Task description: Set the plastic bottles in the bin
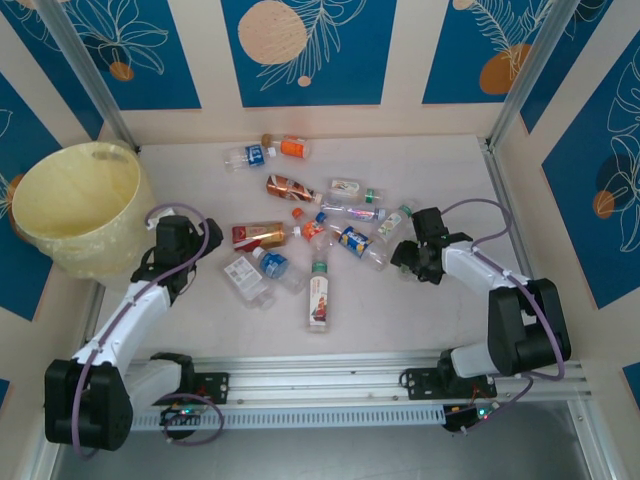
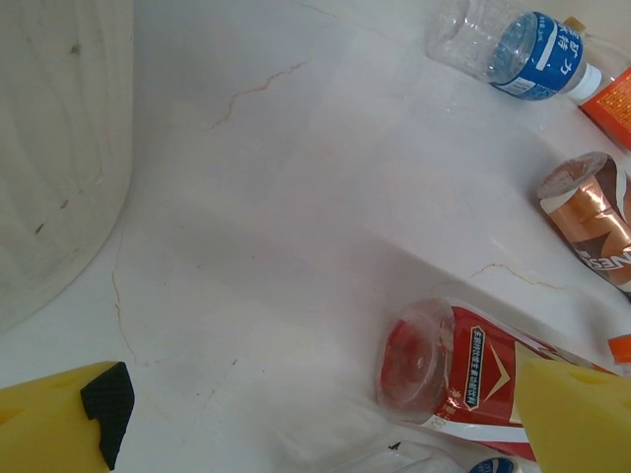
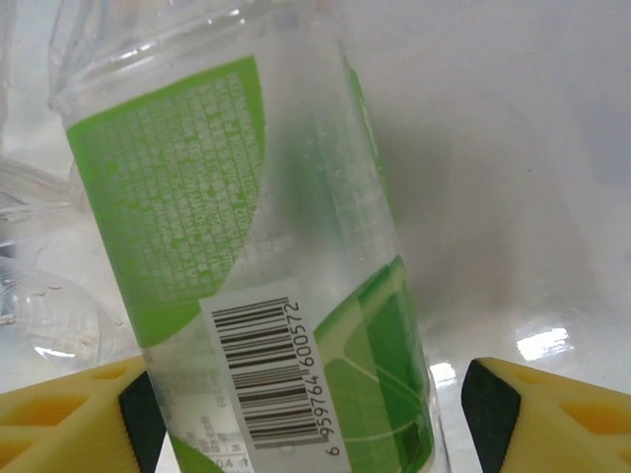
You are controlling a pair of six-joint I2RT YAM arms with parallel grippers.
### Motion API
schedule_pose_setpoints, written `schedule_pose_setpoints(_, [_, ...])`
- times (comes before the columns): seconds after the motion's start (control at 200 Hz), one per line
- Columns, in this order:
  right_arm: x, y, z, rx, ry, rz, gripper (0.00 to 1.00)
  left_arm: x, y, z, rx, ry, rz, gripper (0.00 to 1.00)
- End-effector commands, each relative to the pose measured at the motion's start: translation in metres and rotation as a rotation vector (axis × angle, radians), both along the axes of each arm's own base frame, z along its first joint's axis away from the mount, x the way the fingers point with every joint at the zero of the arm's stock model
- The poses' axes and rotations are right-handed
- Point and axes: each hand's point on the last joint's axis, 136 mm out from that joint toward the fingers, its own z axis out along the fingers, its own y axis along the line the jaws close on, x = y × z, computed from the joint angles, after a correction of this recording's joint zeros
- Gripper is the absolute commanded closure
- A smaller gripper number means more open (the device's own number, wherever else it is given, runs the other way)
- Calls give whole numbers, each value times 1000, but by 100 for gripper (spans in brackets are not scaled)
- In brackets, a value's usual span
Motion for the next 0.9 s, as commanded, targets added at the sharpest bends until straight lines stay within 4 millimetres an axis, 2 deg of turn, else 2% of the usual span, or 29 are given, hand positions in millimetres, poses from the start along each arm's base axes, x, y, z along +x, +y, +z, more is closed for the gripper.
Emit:
schedule_pose_setpoints(0.0, [1,-3,-3,-31,9,7,25,7,-1,15,3,-28,-12,0])
schedule_pose_setpoints(0.265, [-4,-14,1,-115,-31,-12,43,10,-14,20,-65,-14,-54,0])
schedule_pose_setpoints(0.33, [-4,-12,6,-106,-63,-8,55,11,-20,21,-98,-14,-65,0])
schedule_pose_setpoints(0.43, [-4,-10,13,-91,-119,8,69,20,-44,31,-161,-83,-173,0])
schedule_pose_setpoints(0.56, [-5,-12,28,-106,-217,1,76,29,-75,42,-196,-161,-299,0])
schedule_pose_setpoints(0.63, [-4,-10,43,-106,-284,7,82,32,-91,49,-205,-184,-362,0])
schedule_pose_setpoints(0.67, [-3,-5,55,-99,-326,31,90,33,-100,53,-212,-196,-398,0])
schedule_pose_setpoints(0.77, [4,16,90,-81,-456,123,100,36,-129,67,-228,-230,-515,0])
schedule_pose_setpoints(0.895, [10,66,130,89,-608,307,100,32,-171,72,-222,-227,-702,0])
